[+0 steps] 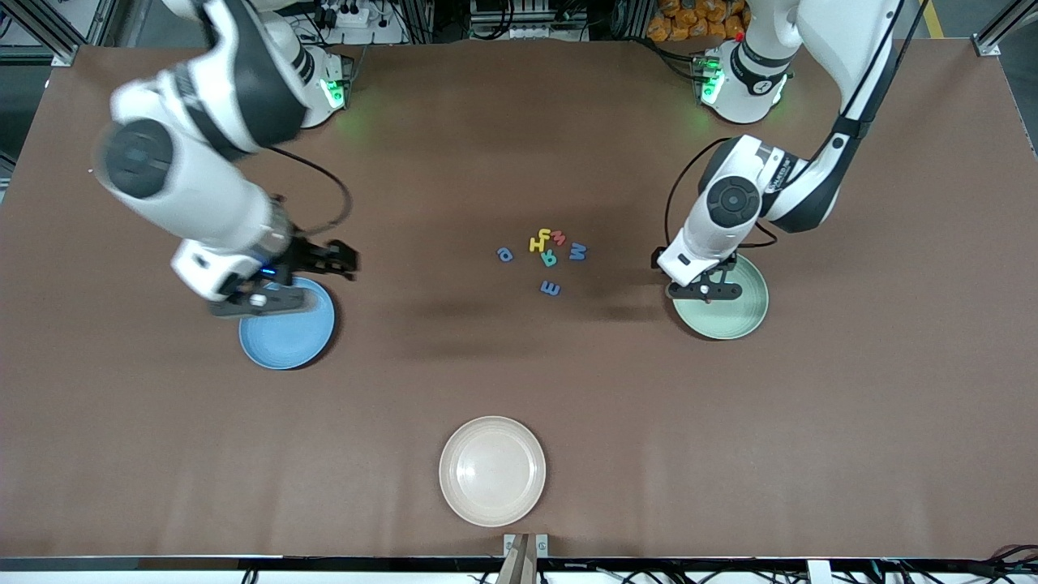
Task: Sort upper and lower case letters into plates
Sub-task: 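Release the q on the green plate while the right gripper reaches letters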
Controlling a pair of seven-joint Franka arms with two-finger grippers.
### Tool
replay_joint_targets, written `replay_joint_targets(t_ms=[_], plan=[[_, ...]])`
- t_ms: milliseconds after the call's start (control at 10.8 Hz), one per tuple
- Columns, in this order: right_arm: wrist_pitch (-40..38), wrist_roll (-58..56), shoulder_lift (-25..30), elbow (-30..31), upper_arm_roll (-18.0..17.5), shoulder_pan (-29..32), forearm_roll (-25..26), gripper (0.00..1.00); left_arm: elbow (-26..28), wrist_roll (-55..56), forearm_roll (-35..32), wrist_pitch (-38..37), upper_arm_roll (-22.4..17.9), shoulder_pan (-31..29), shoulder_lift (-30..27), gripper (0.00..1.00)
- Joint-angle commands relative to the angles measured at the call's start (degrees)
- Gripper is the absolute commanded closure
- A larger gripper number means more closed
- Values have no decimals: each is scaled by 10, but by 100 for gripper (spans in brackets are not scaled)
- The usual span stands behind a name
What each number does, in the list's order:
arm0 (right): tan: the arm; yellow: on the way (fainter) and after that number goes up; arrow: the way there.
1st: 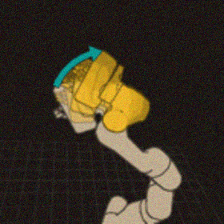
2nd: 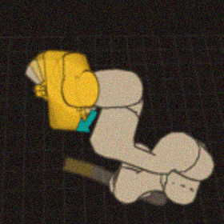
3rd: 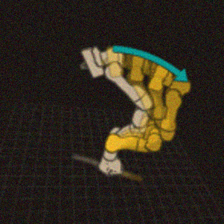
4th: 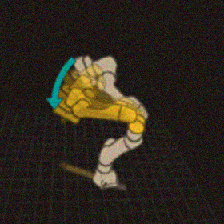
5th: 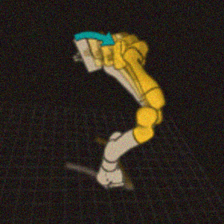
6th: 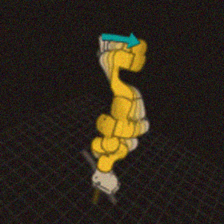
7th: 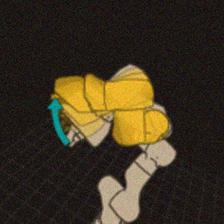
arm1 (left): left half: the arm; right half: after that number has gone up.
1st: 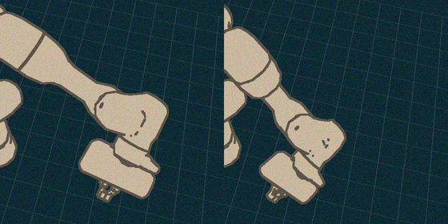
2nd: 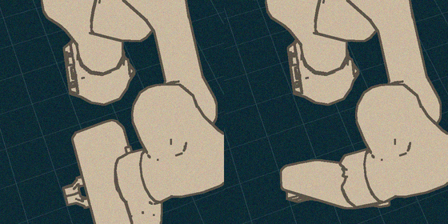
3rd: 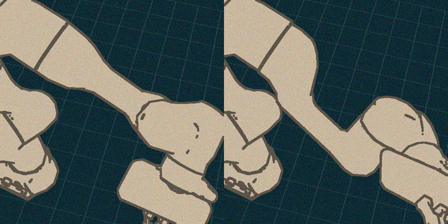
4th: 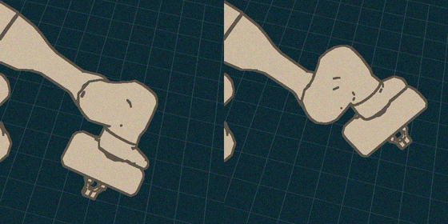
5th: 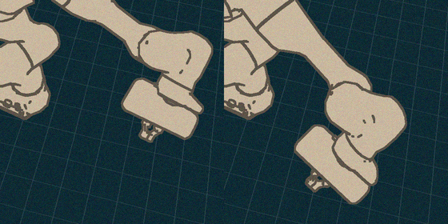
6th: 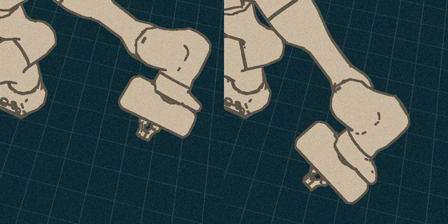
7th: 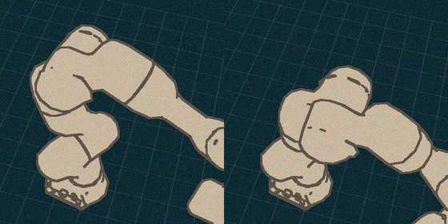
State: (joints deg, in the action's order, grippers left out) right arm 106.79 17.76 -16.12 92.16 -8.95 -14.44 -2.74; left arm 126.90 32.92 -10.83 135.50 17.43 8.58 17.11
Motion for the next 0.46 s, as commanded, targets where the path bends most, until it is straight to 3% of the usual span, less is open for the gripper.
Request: replay_joint_targets(t_ms=[0, 372], plan=[[50, 58, -47, -8, 0, -43, 26, 0, -9, 63, 16, -1, 3, 14, 4, 0], [94, 93, -86, 10, -22, -94, 31, 0, -13, 84, 15, -1, 5, 23, 10, 0]])
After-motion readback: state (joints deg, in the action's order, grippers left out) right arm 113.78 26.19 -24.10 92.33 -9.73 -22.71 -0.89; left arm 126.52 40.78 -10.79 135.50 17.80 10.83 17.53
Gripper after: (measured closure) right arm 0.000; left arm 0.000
